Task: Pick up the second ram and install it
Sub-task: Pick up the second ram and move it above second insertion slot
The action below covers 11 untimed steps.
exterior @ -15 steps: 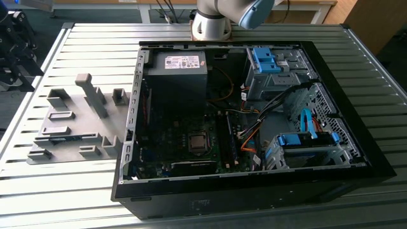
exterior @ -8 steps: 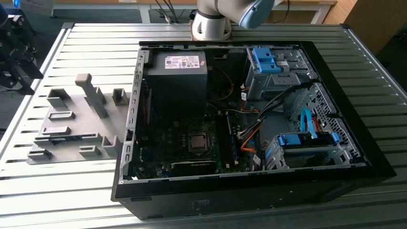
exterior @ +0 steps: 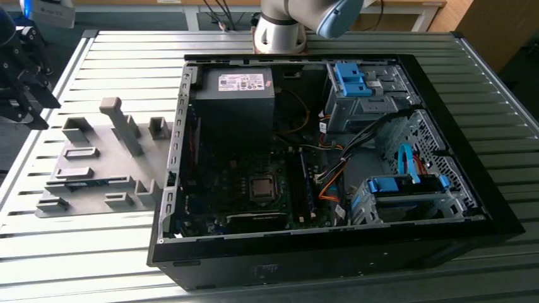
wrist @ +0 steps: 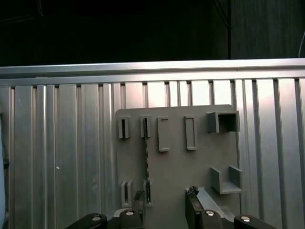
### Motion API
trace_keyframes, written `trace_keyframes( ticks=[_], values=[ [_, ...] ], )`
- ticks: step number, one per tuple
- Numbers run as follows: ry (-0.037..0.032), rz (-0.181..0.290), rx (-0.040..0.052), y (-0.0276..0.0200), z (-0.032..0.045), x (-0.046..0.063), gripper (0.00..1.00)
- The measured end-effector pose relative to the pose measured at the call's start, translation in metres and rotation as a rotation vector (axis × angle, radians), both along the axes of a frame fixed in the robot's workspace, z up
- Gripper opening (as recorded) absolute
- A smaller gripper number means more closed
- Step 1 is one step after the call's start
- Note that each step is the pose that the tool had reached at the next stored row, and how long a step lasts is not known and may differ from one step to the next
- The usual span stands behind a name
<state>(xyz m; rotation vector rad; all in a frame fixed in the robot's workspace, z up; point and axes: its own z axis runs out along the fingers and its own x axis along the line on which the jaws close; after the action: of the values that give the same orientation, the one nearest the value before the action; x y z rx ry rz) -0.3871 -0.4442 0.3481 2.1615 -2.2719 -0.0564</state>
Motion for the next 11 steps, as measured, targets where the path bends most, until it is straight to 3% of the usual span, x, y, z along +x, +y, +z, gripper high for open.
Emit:
trace_keyframes(
  ticks=[11],
  values=[
    [0.0000, 0.000, 0.0000, 0.0000, -0.0030, 0.0000, 0.46]
  ],
)
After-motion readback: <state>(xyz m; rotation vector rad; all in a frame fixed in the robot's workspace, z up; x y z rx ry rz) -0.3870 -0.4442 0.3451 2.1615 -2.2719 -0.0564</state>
